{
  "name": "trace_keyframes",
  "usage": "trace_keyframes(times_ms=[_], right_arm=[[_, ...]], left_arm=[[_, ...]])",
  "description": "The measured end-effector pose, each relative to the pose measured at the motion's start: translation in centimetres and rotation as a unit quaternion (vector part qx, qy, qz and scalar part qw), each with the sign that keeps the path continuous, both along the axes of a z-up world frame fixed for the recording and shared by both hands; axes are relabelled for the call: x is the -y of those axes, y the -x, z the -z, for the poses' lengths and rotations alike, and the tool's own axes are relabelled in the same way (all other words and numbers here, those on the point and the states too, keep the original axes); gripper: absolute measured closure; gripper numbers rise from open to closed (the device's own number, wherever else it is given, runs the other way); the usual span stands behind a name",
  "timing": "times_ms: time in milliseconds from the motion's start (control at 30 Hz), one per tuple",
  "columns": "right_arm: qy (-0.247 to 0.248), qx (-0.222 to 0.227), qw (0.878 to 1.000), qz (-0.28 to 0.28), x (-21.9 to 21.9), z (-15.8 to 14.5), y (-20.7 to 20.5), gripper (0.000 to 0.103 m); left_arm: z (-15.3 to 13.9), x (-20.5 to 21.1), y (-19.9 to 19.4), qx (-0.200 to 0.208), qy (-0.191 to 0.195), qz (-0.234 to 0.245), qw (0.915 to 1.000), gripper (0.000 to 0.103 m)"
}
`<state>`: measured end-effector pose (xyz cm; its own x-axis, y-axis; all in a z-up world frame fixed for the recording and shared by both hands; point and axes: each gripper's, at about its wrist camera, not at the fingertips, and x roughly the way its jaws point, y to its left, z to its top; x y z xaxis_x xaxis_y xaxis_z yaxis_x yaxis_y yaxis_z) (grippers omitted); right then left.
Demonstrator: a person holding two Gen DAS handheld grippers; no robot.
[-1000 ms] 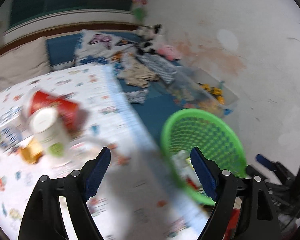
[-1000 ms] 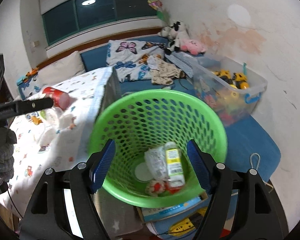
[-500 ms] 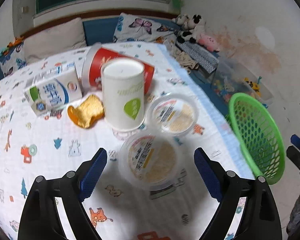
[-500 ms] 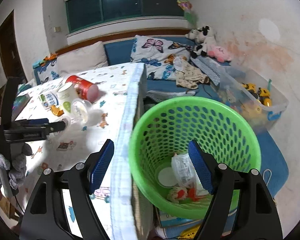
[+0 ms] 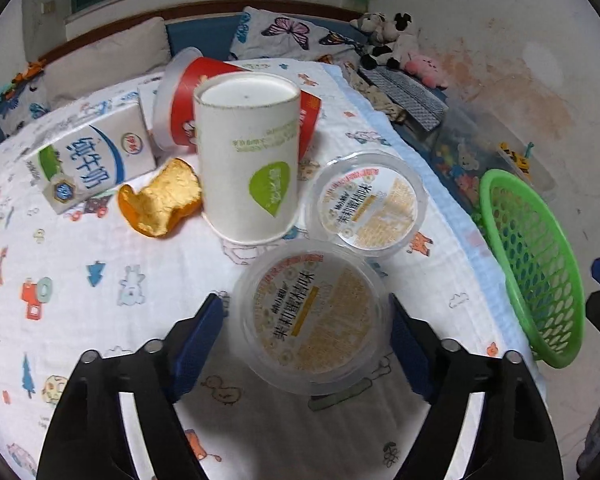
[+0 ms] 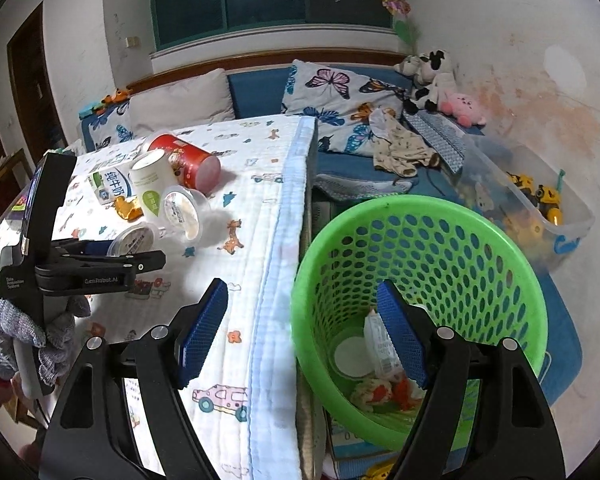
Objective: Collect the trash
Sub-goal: 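Grasp the large clear plastic tub with the left gripper while the right gripper moves to the white paper cup, then grasp the white paper cup with the right gripper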
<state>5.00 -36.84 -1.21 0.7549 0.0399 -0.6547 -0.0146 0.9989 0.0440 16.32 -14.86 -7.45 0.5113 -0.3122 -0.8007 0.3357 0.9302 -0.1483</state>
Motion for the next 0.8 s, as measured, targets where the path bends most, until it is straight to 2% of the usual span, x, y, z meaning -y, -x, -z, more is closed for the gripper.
trace_keyframes(times_ms=[67, 200, 400, 800], right_arm=[[0.0, -0.001, 1.0, -0.004, -0.2, -0.1, -0.3, 0.026], [0.0, -0.002, 1.0, -0.017, -0.9, -0.2, -1.0, 0.026], [-0.003, -0.001, 0.999, -0.051, -3.1, -0.9, -2.7, 0.026], [-0.016, 0.0, 0.991, -0.13, -9.8, -2.0, -8.2, 0.029]], left_arm=[[-0.2, -0.1, 0.0, 0.001, 0.004, 0.004, 1.0, 0.039], [-0.6, -0.5, 0.3, 0.005, 0.009, 0.006, 0.9999, 0.04], [-1.9, -3.5, 0.8, 0.01, 0.02, -0.018, 0.9996, 0.04], [-4.2, -10.8, 1.7, 0.03, 0.019, -0.102, 0.9942, 0.04]])
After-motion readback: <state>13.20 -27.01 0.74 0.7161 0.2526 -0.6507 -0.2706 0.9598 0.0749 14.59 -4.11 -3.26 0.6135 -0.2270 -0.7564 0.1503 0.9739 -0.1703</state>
